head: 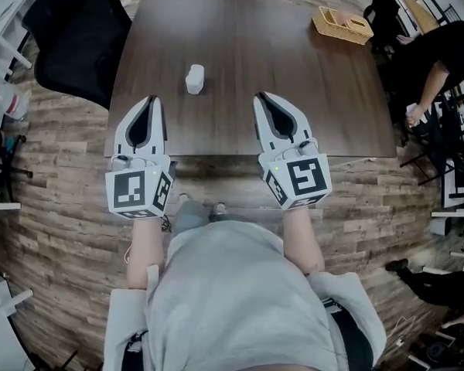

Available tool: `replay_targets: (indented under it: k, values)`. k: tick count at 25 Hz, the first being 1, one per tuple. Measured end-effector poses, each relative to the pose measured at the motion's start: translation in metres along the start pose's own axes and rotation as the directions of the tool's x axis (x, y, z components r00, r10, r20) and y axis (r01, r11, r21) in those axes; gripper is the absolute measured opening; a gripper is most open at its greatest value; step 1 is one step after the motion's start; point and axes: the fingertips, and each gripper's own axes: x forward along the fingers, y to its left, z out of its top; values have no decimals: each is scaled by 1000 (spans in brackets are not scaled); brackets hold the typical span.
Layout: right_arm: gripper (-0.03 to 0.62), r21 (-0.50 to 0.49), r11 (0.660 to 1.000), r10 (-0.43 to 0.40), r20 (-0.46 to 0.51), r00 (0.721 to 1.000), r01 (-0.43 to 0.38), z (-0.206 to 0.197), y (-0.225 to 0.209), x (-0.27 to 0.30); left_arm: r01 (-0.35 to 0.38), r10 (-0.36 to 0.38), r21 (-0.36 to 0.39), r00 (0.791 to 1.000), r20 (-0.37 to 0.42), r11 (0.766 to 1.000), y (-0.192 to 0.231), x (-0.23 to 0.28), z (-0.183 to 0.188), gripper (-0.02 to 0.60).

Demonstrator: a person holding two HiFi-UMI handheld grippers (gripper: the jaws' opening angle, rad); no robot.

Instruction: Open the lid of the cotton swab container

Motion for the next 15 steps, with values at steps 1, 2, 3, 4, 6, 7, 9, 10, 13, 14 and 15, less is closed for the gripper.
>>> replay_targets:
  k: [1,2,3,4,6,7,9,10,13,14,15]
  values:
    - [20,5,1000,-1,-5,1000,1,-2,-2,4,-2,2,-2,1000,-10,1000,2,5,-6,11]
    - [20,10,1000,-2,-10,1000,2,-5,-4,8,-2,2,-2,1000,-23,1000,4,10,-13,12]
    - [20,14,1000,-4,-16,1000,4,-7,-5,13,1,-1,0,999,-37,1000,6,15,-20,12]
    - [20,16,1000,-8,-22,1000,9,-9,-6,17,6,-6,1,999,-53,1000,8,20,-28,12]
    - [20,22,999,-23,-35,999,24,-13,-9,25,21,-22,-7,996,-85,1000,13,31,-45,12]
    - [20,30,999,-32,-40,999,33,-15,-11,29,31,-32,-15,994,-100,999,16,38,-53,12]
    - [20,59,997,-50,-48,998,53,-19,-14,40,49,-53,-31,990,-129,998,22,51,-71,12]
    - [20,73,995,-59,-53,997,63,-22,-16,46,58,-63,-36,987,-145,998,26,58,-80,12]
    - [20,89,991,-92,-81,993,99,-31,-18,62,93,-102,-57,975,-196,994,32,75,-109,18]
    - [20,89,990,-101,-91,991,109,-33,-17,66,106,-119,-69,969,-215,992,34,79,-119,35]
    - [20,87,989,-109,-102,989,118,-35,-16,69,118,-135,-83,963,-235,990,35,83,-130,65]
